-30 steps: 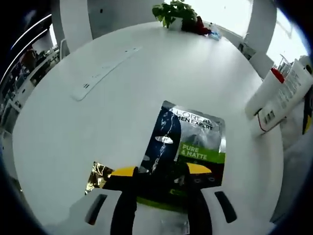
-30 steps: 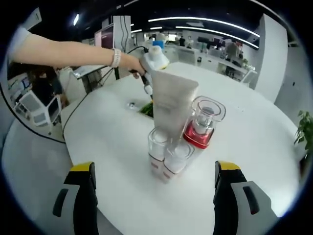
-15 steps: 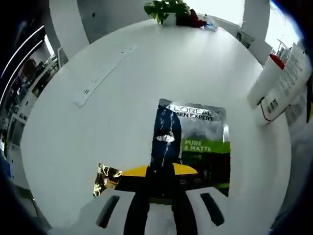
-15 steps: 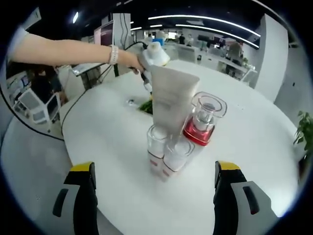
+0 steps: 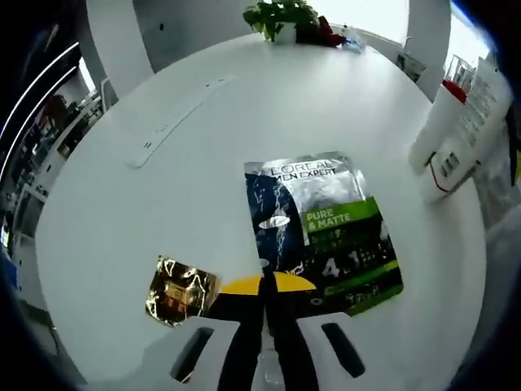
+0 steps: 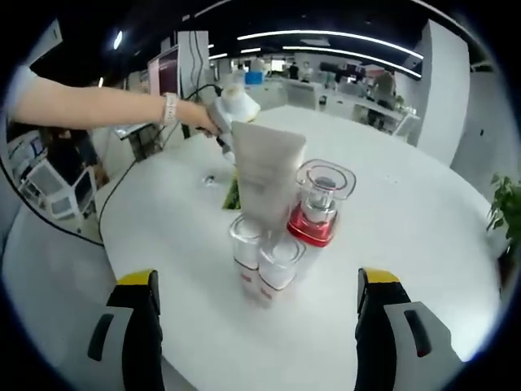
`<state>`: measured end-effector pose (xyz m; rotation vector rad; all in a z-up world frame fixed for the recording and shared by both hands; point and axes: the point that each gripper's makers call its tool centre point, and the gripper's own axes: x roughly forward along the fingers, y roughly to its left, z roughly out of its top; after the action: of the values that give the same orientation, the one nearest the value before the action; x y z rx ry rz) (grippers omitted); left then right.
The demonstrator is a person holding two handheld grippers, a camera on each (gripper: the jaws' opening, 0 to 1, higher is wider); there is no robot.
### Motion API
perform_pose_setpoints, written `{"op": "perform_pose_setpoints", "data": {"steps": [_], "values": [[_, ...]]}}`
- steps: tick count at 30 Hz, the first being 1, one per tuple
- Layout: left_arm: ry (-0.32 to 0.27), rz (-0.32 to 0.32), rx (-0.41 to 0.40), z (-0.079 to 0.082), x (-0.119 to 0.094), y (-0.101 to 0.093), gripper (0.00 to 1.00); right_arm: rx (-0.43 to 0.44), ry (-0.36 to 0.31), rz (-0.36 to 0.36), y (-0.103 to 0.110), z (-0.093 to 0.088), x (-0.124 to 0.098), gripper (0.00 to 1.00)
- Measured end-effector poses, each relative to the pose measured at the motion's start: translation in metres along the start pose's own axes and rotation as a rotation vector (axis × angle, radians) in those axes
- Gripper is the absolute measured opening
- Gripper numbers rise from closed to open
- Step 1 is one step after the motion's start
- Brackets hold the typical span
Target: Arrange the skincare products in the storage area until every visible bottle or jar stands upright without overlapping.
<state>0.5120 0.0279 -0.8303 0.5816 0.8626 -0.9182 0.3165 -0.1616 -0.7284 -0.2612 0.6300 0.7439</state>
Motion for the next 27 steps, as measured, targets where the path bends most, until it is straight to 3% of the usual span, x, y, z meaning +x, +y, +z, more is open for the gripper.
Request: {"op": "perform_pose_setpoints", "data": {"steps": [3,5,9,15,19,27], "values": [[-0.019,0.022,-0.015,0.000,0.000,0.003,0.00,0.030,-0.024,0.013,-0.002,0.005,-0.001,1.00],[-0.029,0.038,-0.010,-0.001,-0.008,-0.014,0.00,0.043,-0.038,0.025,-0.003,0.008,-0.002,0.99],[-0.052,0.054,-0.036,-0.001,-0.007,-0.011,0.00,0.124,-0.082,0.084,0.001,0.021,-0.008,0.89],[-0.061,0.066,-0.046,-0.001,-0.010,-0.017,0.00,0.098,-0.132,0.104,-0.006,0.051,-0.024,0.84],[-0.037,0.083,0.000,-0.002,-0.013,-0.025,0.00,0.081,-0.134,0.140,-0.013,0.068,-0.028,0.81],[-0.001,0.095,0.026,-0.005,-0.009,-0.014,0.00,0.061,-0.176,0.217,-0.028,0.117,-0.025,0.74]]}}
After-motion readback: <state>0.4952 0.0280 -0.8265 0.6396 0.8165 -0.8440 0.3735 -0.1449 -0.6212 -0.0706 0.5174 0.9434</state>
